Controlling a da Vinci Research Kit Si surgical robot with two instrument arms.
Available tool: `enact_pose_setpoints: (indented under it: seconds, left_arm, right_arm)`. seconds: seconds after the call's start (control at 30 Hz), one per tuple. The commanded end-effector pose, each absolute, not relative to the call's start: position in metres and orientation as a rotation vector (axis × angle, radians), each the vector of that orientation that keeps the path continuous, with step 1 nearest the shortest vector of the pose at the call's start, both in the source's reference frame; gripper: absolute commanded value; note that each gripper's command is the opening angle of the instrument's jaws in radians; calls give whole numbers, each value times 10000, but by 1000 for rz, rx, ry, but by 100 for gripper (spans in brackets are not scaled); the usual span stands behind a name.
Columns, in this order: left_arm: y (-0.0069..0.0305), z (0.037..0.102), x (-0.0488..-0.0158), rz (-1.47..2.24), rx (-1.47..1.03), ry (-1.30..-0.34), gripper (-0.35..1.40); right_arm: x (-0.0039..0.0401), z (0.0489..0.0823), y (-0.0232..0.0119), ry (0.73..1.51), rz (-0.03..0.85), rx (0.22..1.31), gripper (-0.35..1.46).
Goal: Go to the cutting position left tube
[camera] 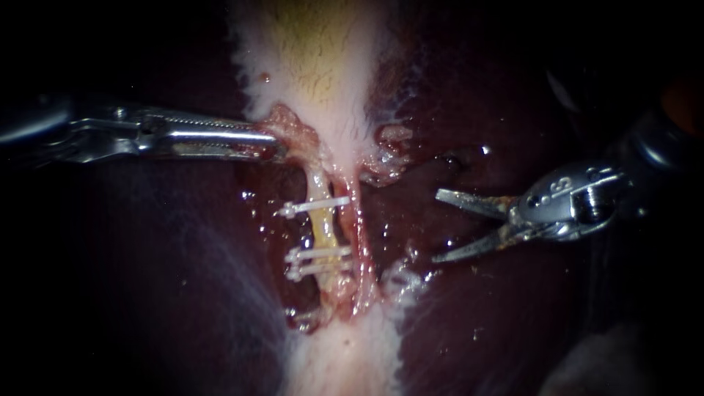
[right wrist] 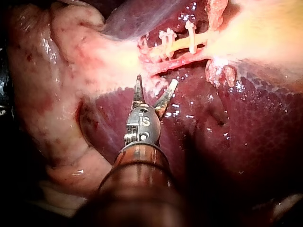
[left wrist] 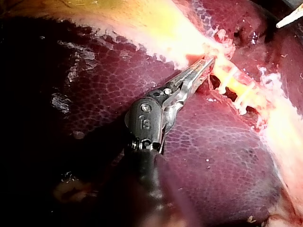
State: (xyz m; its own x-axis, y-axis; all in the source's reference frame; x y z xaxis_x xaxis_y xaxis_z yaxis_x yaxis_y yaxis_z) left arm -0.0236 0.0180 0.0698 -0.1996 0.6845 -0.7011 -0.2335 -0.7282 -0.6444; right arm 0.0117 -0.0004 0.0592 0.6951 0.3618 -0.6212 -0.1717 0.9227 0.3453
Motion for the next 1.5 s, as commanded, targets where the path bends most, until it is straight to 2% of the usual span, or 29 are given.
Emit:
enact_pose_setpoints:
  seconds: [0.03, 0.33, 0.6, 1.07, 1.5]
  left_arm:
    - [182, 692, -232, 1975, -1464, -544, -35]
    - [184, 629, -200, 1950, -1467, -560, -35]
    - [178, 624, -201, 1951, -1466, -557, -35]
    - [175, 625, -205, 1952, -1466, -553, -35]
    - [174, 625, -208, 1952, -1466, -552, -35]
  right_arm:
    - [117, 593, -4, 746, 302, 271, 145]
    - [120, 593, -4, 754, 292, 300, 145]
    - [150, 603, -9, 788, 260, 443, 143]
    - [224, 669, -46, 755, 225, 535, 143]
    - [246, 715, -32, 737, 220, 530, 143]
